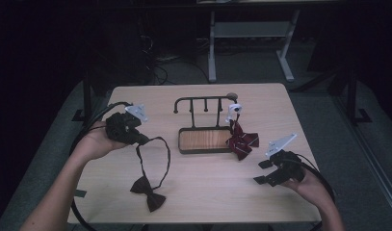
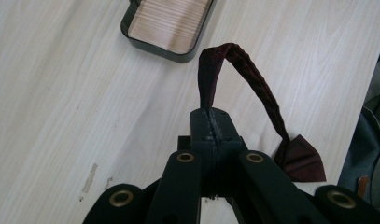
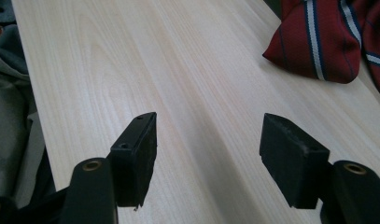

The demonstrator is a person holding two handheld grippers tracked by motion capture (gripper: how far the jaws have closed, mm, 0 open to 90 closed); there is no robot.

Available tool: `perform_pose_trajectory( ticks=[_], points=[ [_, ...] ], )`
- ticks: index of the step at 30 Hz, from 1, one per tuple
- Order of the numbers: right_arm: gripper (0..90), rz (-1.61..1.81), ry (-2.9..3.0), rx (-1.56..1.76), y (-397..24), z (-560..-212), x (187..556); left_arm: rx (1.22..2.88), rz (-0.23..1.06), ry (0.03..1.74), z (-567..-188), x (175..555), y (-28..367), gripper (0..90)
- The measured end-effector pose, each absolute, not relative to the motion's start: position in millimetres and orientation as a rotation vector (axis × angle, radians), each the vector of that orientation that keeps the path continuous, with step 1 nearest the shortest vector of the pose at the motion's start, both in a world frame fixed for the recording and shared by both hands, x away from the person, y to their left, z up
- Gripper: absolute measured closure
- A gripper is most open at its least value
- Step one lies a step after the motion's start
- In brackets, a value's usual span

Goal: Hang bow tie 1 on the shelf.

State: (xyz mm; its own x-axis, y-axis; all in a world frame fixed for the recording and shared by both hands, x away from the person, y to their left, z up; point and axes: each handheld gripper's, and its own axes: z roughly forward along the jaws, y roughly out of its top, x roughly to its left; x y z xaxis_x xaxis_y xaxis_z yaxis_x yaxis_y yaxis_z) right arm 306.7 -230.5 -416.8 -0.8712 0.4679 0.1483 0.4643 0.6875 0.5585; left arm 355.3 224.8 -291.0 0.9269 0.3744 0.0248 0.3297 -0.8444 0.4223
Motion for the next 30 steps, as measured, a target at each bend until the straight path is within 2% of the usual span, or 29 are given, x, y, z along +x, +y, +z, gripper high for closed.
perform_pose_trajectory(
  ticks=[30],
  points=[
    [36.4,0.969,2.883,0.769,-231.3,-415.1,307.9,2.657,0.131,0.485,-262.8,371.7,212.3,90.0]
  ],
)
